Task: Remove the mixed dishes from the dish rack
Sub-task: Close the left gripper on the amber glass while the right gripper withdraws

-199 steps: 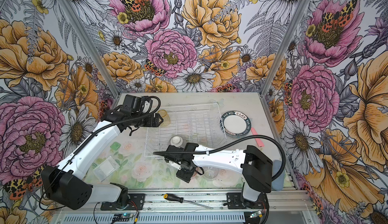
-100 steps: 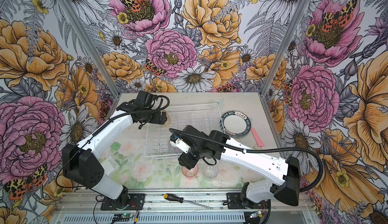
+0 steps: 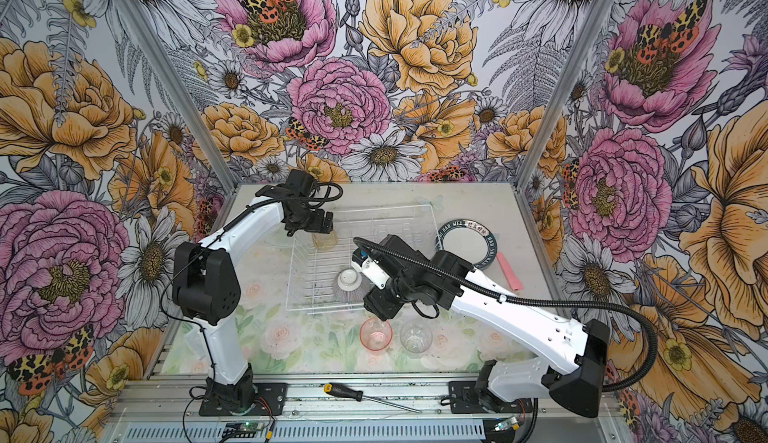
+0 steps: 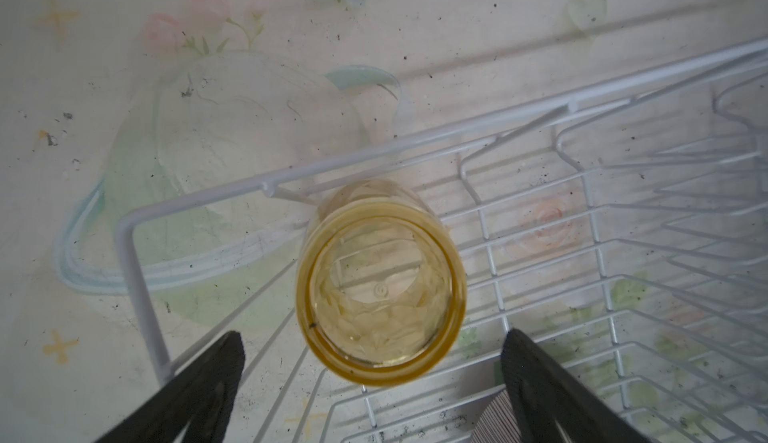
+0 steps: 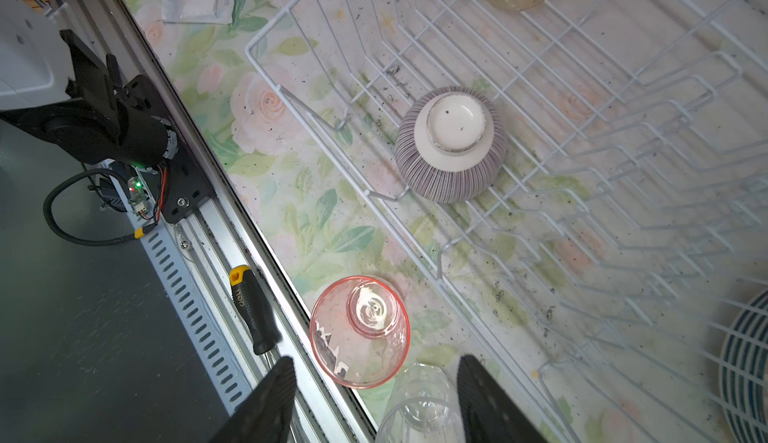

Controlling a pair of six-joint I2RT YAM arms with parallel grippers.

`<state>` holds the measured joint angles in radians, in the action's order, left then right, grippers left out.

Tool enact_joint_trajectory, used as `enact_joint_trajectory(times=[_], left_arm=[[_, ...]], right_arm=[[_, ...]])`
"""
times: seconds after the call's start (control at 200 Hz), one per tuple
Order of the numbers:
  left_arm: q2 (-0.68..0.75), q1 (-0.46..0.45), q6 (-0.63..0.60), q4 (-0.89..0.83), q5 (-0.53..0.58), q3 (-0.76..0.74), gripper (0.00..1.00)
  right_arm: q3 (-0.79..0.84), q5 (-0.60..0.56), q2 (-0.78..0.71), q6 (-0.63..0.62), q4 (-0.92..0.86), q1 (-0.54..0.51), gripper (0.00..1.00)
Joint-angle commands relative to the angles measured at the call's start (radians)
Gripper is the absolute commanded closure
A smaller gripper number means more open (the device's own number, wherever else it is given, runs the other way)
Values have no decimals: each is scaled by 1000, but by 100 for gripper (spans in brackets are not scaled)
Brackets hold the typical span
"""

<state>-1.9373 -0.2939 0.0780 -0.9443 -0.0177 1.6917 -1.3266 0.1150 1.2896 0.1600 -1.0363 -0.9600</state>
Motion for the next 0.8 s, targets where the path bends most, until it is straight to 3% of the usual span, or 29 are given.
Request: enact_joint_trajectory(times=[0.0,0.796], left_arm=[[-31,4,-24,-34,9,50,3],[-172,-39,-52,-91,93,149,9]], right_arm=[[9,-32,-27,-19,10,15,36],[61,-29,-32,-37,43,79,36]])
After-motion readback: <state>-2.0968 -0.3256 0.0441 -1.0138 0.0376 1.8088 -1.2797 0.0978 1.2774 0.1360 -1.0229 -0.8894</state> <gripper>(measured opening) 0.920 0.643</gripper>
